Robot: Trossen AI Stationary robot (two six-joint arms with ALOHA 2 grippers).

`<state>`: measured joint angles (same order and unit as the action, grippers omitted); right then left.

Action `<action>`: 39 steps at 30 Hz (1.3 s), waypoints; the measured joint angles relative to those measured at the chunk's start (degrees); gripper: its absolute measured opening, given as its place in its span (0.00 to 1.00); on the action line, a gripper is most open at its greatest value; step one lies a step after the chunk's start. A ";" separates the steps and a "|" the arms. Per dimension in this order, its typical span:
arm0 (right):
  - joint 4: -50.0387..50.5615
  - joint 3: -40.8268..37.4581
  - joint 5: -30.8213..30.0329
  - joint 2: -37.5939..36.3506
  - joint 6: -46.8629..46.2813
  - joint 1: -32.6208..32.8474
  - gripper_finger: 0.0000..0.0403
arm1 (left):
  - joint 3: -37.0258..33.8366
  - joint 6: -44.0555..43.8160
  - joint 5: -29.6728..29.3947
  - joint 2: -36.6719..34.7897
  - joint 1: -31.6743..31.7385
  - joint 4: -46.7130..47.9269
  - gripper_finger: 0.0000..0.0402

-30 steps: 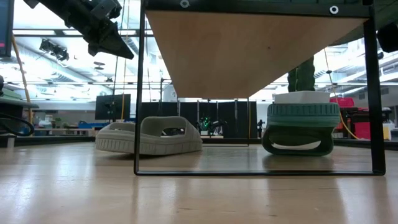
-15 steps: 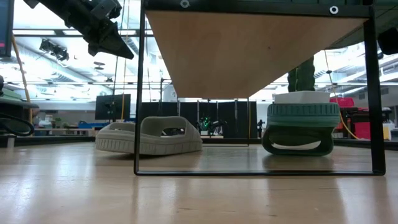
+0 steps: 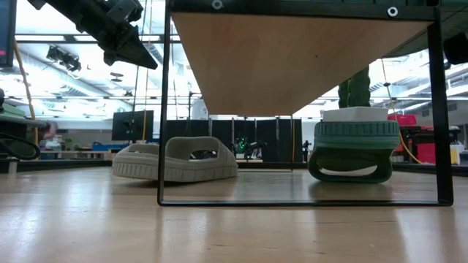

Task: Pick and place slides into the shelf
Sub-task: Put the right green slide on the shelf

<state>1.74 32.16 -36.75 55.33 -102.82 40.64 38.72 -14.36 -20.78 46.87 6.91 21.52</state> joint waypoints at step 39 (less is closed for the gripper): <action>-4.17 -0.07 0.85 0.04 5.20 -4.48 0.16 | 0.00 -0.01 0.00 -0.02 0.01 -0.44 0.04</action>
<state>-2.44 32.10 -35.90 55.37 -97.62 36.16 38.72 -14.37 -20.78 46.85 6.92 21.08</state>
